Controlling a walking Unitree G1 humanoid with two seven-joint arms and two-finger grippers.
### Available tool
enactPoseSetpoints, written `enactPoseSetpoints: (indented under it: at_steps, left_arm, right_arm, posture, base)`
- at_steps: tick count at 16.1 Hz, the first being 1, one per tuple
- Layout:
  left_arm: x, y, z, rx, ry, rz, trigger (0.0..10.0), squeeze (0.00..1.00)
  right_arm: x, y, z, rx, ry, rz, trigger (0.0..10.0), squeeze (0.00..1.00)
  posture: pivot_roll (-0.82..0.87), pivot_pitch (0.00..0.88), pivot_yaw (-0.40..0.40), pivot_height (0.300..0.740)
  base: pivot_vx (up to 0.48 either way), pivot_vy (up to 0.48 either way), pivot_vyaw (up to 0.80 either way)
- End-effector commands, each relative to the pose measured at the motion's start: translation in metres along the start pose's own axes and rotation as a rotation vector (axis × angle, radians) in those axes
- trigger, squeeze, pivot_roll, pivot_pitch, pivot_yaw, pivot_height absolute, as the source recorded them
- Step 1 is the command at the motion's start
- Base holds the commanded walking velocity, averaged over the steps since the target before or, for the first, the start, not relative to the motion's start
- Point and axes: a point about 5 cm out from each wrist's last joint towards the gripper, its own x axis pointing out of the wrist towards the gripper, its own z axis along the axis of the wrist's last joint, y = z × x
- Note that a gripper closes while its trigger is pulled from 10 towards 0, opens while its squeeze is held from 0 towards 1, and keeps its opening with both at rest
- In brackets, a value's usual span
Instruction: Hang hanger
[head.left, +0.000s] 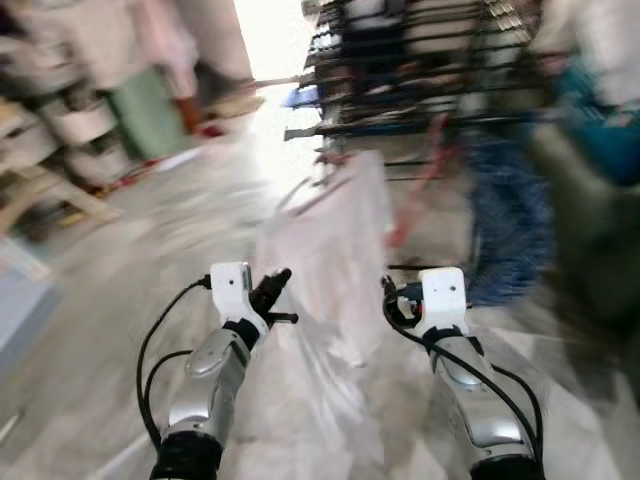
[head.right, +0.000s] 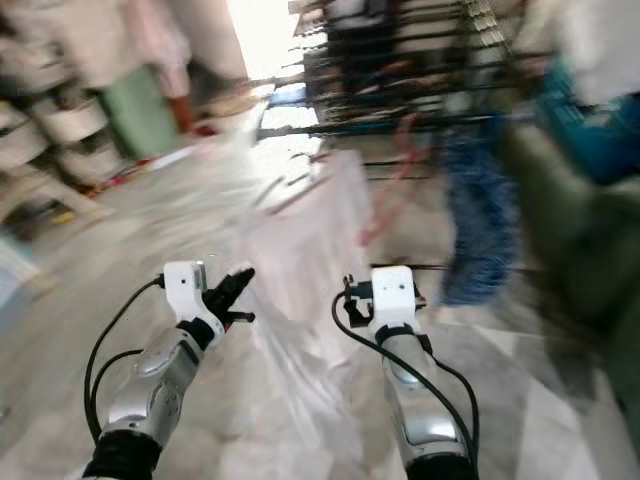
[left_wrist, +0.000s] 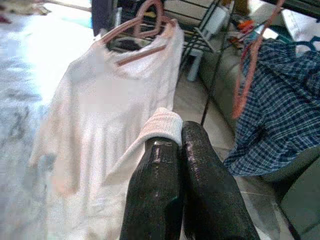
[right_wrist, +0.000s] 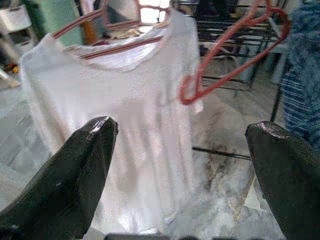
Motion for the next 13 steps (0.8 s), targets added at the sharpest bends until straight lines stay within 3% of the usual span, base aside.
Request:
enactPoseSetpoints:
  at_steps: [1, 13]
  left_arm:
    - [0.0006, 0.0015, 0.0064, 0.016, -0.015, -0.003, 10.0, 0.0]
    - [0.0006, 0.0015, 0.0064, 0.016, -0.015, -0.003, 10.0, 0.0]
  right_arm:
    - [0.0003, 0.0015, 0.0019, 0.012, -0.008, 0.003, 10.0, 0.0]
    - [0.0003, 0.0015, 0.0019, 0.012, -0.008, 0.003, 10.0, 0.0]
  posture:
    - [-0.15, 0.0, 0.121, 0.74]
    - [-0.15, 0.0, 0.121, 0.74]
  base:
    - [0.0, 0.0, 0.8]
    - [0.0, 0.0, 0.8]
